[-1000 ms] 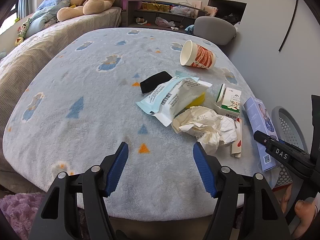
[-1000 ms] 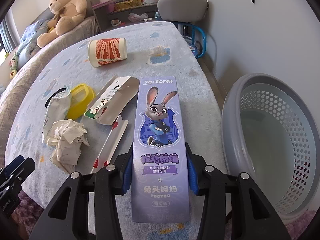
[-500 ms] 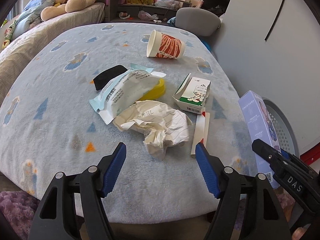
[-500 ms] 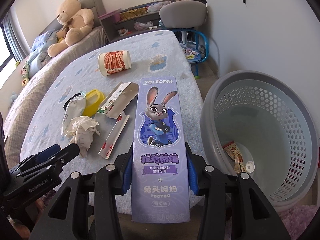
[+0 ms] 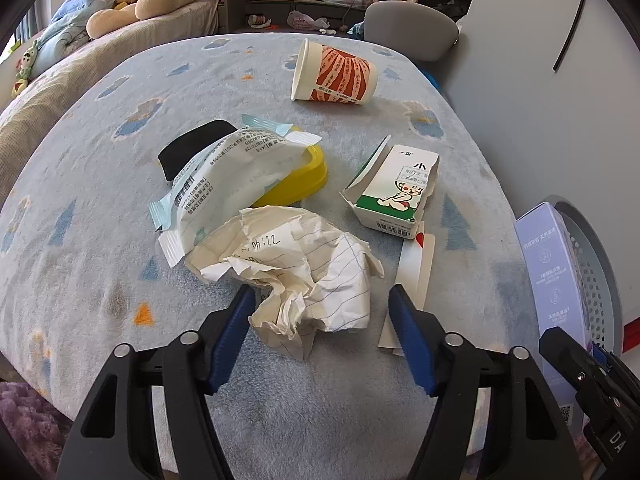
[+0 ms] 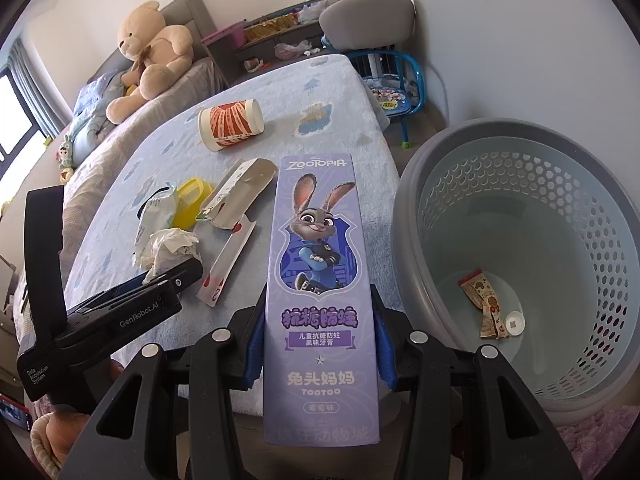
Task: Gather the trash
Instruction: 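Grasp the crumpled white paper with the left tool while the right tool holds the box, then carry the paper and the box over the grey basket with both tools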
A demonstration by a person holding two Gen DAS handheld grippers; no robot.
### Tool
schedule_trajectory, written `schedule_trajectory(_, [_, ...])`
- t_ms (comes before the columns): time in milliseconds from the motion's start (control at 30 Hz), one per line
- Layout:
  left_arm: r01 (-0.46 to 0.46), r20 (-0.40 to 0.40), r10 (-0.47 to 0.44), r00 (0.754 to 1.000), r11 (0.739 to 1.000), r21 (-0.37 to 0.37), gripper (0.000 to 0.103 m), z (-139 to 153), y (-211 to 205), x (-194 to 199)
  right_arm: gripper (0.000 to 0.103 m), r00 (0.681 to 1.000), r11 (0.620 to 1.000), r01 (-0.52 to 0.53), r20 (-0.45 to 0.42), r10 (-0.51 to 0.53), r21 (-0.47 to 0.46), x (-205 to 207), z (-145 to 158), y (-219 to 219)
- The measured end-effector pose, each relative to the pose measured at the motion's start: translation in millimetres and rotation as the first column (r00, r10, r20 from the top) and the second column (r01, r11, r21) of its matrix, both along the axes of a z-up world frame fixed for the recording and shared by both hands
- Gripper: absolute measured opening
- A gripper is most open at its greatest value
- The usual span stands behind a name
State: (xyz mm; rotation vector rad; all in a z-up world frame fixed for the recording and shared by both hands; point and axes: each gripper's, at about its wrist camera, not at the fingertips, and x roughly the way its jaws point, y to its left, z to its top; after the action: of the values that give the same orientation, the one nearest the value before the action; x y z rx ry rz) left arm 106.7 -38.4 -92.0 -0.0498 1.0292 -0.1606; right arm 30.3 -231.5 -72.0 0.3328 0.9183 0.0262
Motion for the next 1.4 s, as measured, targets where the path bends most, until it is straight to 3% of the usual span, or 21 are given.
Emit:
schedule_trajectory(67, [0.002, 0.0, -0.002, 1.0, 1.0, 0.009, 0.046, 0.2, -0.3, -0.3, 0.043, 1.0, 1.0, -0.001, 0.0, 0.001, 0.002, -0.4, -0.2, 0.0])
schedule_trajectory(167, [0.005, 0.008, -0.005, 1.0, 1.0, 0.003, 0.04, 3.0, 0.8, -2.7, 0.043, 1.0, 1.0, -0.001, 0.002, 0.001, 0.004, -1.2, -0.3, 0.0])
schedule_trajectory(833, [0.018, 0.125, -0.016, 0.992, 1.0, -0.008, 0.04, 51.7, 10.0, -50.3, 0.043, 0.999, 1.0, -0.006, 0.033, 0.006, 0.0, -11.2, 11.8, -0.2])
schedule_trajectory(1400, [0.098, 0.149, -0.096, 0.984, 0.995, -0.007, 0.04, 64.0, -25.3, -63.1, 0.043, 0.997, 0.999, 0.052, 0.061, -0.051, -0.013, -28.6, 28.4, -34.2])
